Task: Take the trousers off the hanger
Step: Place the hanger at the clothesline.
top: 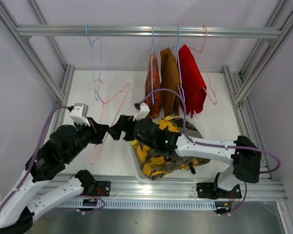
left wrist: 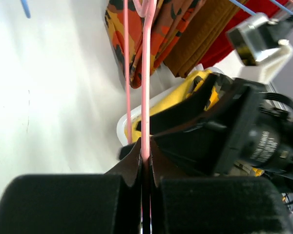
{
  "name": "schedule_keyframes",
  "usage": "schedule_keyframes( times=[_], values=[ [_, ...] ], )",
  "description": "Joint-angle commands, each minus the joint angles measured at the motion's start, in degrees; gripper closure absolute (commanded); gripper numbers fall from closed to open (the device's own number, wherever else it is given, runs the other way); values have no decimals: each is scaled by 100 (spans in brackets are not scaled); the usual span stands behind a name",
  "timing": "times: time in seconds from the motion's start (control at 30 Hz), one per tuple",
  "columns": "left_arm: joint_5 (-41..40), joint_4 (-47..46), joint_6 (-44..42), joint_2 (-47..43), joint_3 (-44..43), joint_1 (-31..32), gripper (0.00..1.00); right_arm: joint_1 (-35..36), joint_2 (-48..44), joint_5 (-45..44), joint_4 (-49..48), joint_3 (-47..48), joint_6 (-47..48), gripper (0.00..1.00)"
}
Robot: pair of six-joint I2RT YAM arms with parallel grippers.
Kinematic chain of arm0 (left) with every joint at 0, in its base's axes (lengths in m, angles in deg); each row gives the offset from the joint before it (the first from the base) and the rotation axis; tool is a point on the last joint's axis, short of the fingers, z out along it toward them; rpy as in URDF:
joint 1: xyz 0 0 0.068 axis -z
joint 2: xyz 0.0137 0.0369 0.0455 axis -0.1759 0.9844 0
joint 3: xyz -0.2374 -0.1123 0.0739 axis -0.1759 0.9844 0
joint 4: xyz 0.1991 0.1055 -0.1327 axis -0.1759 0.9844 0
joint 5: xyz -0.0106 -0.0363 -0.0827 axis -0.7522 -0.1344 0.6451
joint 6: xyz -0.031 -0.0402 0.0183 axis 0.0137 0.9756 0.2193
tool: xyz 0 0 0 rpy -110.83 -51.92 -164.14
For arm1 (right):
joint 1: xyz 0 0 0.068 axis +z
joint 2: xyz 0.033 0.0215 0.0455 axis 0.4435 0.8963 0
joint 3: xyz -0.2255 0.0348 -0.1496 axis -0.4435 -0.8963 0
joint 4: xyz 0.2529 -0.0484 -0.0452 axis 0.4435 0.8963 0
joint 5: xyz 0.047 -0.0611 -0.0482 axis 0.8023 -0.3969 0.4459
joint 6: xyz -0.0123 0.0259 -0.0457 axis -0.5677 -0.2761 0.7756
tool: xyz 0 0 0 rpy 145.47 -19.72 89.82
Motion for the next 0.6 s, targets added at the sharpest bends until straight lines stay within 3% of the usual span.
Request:
schedule_keyframes(
  times=[0.0, 0.27, 0.57],
  values=[
    [-371, -268, 113, -116, 50, 18, 99, 14, -519, -366, 203, -79, 138, 8],
    [-476, -215, 17, -117, -29, 18, 99, -92, -1538, -744, 694, -114, 384, 4],
    [-801, -311, -423, 893, -1030, 18, 99, 119, -2813, -1306, 1589, -405, 998, 0]
  ],
)
